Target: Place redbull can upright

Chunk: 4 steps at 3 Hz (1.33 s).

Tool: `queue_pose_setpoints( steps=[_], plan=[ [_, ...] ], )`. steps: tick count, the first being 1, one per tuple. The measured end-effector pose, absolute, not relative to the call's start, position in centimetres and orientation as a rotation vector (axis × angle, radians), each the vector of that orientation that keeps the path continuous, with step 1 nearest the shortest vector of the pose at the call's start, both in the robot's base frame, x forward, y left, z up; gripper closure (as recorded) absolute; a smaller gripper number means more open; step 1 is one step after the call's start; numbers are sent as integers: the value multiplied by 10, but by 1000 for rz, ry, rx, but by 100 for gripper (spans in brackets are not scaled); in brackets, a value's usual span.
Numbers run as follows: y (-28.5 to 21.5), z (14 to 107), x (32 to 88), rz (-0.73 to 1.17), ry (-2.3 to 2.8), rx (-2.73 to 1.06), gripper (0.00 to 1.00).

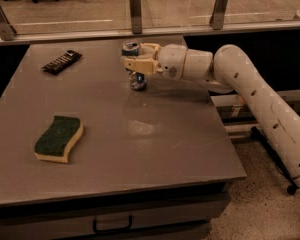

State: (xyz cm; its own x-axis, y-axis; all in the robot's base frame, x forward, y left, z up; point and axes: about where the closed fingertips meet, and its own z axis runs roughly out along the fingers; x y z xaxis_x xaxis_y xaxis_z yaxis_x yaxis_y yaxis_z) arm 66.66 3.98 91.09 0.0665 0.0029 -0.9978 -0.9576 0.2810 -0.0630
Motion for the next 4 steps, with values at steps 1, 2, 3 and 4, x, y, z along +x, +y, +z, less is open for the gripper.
queue_pose_setpoints(
  steps=[1,2,3,4],
  plan=[
    [37,909,666,968,1278,-1003,17],
    [30,910,664,944,1300,-1013,0],
    [16,915,660,882,1336,-1024,0],
    [-8,925,655,796,1387,-1028,0]
  ],
)
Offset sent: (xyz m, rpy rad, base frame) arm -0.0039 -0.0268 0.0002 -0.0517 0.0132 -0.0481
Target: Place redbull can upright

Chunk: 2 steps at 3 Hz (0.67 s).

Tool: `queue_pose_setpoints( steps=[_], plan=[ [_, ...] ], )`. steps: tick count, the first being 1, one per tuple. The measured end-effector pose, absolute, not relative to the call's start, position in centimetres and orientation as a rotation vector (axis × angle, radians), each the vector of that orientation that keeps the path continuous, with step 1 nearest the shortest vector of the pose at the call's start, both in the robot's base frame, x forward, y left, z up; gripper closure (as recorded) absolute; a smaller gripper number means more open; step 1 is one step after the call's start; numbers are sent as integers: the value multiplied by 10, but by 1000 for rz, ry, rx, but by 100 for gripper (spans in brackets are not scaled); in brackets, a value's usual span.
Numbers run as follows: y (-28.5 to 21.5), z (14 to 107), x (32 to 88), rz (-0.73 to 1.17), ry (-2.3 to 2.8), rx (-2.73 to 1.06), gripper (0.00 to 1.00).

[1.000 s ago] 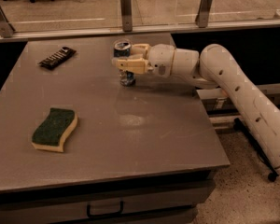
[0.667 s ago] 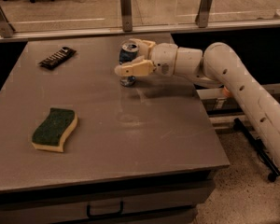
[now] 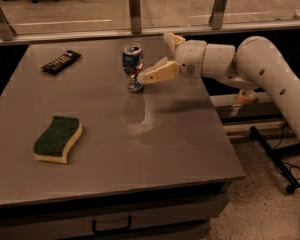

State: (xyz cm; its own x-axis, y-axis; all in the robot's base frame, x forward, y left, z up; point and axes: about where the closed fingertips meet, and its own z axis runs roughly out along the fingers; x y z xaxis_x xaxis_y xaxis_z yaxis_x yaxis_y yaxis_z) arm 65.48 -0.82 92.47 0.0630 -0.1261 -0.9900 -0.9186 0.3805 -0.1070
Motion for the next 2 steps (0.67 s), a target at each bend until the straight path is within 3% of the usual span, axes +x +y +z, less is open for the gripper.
queue_pose_setpoints(
  steps=[1,2],
  plan=[
    [-43,931,645,648,1498,-988,0],
    [-37,937,644,648,1492,-990,0]
  ],
)
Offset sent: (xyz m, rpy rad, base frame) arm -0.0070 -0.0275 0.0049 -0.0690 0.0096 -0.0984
